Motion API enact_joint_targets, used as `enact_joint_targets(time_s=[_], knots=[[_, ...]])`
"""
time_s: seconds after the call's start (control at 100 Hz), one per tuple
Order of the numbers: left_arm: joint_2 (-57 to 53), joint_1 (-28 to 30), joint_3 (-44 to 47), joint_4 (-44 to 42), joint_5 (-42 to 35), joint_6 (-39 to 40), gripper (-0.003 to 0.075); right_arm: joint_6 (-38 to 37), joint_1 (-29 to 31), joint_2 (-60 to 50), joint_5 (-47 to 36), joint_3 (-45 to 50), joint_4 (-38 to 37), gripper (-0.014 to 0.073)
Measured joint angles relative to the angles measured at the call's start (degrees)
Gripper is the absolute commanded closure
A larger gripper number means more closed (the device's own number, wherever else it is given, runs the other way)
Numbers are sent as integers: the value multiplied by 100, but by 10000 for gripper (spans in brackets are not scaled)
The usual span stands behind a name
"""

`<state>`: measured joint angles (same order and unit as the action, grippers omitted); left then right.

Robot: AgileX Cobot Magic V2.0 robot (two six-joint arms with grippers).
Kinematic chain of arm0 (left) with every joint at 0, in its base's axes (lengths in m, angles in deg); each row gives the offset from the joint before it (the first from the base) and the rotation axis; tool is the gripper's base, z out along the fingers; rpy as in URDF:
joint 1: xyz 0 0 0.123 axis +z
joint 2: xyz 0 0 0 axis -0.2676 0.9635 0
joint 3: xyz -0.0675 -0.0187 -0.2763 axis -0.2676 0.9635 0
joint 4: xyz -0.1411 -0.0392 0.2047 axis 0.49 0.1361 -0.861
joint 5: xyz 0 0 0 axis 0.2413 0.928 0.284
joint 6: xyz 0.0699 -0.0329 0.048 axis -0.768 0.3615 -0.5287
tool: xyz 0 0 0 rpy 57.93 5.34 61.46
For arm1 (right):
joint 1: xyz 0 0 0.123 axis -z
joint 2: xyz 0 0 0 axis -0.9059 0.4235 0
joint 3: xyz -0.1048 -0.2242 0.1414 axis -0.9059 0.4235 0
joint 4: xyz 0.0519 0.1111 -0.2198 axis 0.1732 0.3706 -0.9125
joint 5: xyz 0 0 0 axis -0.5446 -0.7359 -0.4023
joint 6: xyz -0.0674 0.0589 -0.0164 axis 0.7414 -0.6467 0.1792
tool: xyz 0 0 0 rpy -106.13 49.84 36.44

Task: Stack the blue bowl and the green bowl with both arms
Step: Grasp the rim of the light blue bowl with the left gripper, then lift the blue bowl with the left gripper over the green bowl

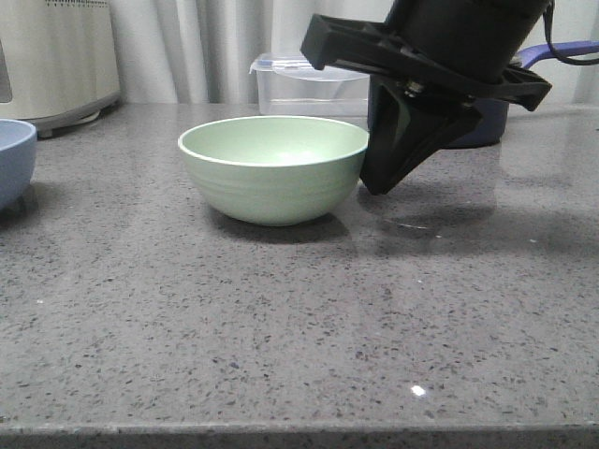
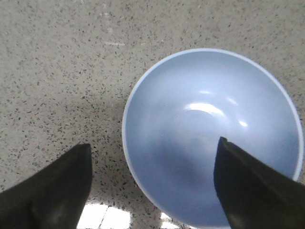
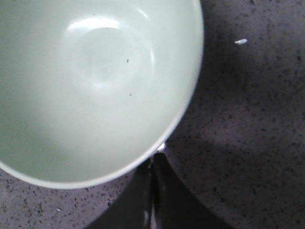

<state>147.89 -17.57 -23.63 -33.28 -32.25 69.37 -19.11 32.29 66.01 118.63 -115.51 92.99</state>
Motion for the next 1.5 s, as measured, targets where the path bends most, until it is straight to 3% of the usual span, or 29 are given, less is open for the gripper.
enact_joint_targets(time_s=[0.54, 0.63, 0.9, 1.32, 1.5], knots=[[1139, 0, -125, -8, -162, 12, 244, 0, 0, 0, 0, 0, 0, 673], [1139, 0, -125, -8, -184, 12, 332, 0, 0, 0, 0, 0, 0, 673], [1139, 0, -126, -21, -184, 12, 739, 0, 0, 0, 0, 0, 0, 673], [1147, 35, -510, -9, 71, 23, 741, 0, 0, 0, 0, 0, 0, 673], [1241, 48, -1231, 675, 460, -428, 741, 0, 0, 0, 8, 0, 0, 673]])
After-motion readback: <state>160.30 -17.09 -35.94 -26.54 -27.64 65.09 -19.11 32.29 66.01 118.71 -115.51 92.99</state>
